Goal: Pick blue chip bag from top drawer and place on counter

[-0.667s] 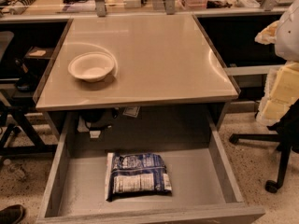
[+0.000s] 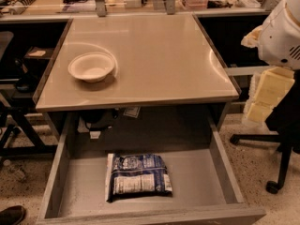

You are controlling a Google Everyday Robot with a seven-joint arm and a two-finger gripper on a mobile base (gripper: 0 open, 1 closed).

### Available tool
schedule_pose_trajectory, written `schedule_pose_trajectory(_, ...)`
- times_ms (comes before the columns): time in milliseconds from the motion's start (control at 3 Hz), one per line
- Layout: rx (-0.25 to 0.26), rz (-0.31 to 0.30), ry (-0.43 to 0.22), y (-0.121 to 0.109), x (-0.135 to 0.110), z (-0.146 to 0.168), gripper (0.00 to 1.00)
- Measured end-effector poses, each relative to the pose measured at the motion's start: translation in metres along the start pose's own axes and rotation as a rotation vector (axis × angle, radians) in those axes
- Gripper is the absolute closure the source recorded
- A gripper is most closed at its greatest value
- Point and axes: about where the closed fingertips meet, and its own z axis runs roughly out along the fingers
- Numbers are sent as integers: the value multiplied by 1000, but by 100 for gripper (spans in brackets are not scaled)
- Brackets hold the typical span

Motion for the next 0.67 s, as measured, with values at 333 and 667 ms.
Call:
schedule_pose_trajectory(333,-65,-16,-9,10,-14,27,0)
schedule_pose_trajectory(667,-66,-16,-9,10,-14,27,0)
